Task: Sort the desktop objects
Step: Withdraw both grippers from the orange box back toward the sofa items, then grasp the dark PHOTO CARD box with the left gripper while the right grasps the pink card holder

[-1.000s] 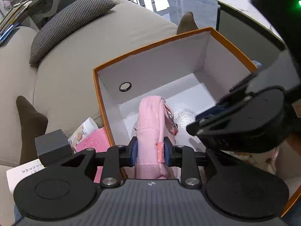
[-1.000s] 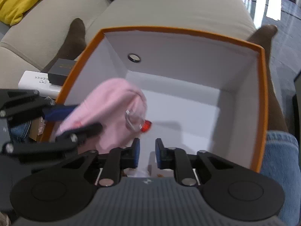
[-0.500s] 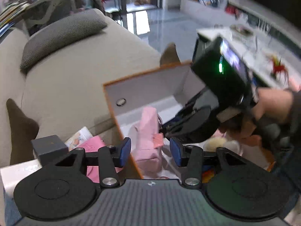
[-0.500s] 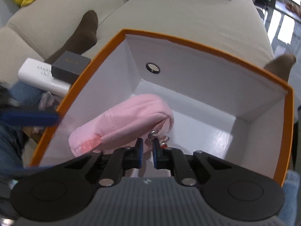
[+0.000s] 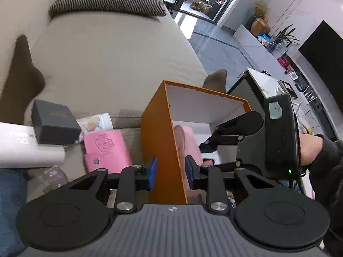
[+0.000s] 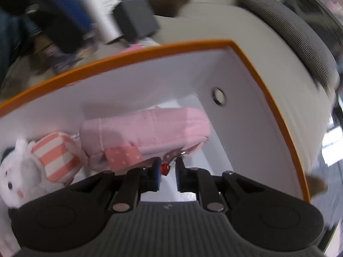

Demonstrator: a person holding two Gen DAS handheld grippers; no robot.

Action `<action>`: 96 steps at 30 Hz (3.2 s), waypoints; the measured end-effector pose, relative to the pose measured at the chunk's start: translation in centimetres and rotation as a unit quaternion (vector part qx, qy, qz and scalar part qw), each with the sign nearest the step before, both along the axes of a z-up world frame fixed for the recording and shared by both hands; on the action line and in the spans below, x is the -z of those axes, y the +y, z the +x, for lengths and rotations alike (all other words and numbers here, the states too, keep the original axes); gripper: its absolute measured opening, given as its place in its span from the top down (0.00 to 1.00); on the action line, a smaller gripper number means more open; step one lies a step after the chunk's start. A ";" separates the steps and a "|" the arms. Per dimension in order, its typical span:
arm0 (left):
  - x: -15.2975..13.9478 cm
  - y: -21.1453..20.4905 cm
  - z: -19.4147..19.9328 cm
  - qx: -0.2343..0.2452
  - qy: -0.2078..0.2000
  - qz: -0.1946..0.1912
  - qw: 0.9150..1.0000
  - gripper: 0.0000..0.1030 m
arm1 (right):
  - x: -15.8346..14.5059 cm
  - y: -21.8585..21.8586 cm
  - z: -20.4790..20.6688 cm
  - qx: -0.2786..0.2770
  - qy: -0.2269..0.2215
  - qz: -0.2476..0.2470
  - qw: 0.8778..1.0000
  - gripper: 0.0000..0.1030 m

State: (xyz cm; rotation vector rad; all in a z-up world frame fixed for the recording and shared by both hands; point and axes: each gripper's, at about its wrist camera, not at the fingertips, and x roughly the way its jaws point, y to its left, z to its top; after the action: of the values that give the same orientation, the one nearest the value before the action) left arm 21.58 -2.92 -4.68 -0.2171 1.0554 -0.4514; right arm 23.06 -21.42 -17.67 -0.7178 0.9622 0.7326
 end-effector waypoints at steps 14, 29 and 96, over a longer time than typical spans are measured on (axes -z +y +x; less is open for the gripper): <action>1.8 -0.2 0.1 0.014 0.027 -0.041 0.999 0.87 | -1.2 3.0 0.1 -0.004 0.025 0.019 0.999 0.84; 1.7 0.1 -0.2 0.009 0.029 -0.057 0.998 0.87 | -1.7 2.4 -0.9 0.024 0.030 0.024 0.999 0.88; 6.9 14.3 1.0 -0.174 0.076 -0.024 0.981 0.74 | -0.6 16.7 5.0 0.172 0.094 -0.011 0.981 0.49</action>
State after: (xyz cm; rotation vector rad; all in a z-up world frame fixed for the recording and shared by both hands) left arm 22.54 11.35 -11.61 -0.4767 1.1294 -0.1443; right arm 28.11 -4.74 -17.05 -0.4888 1.2327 0.4903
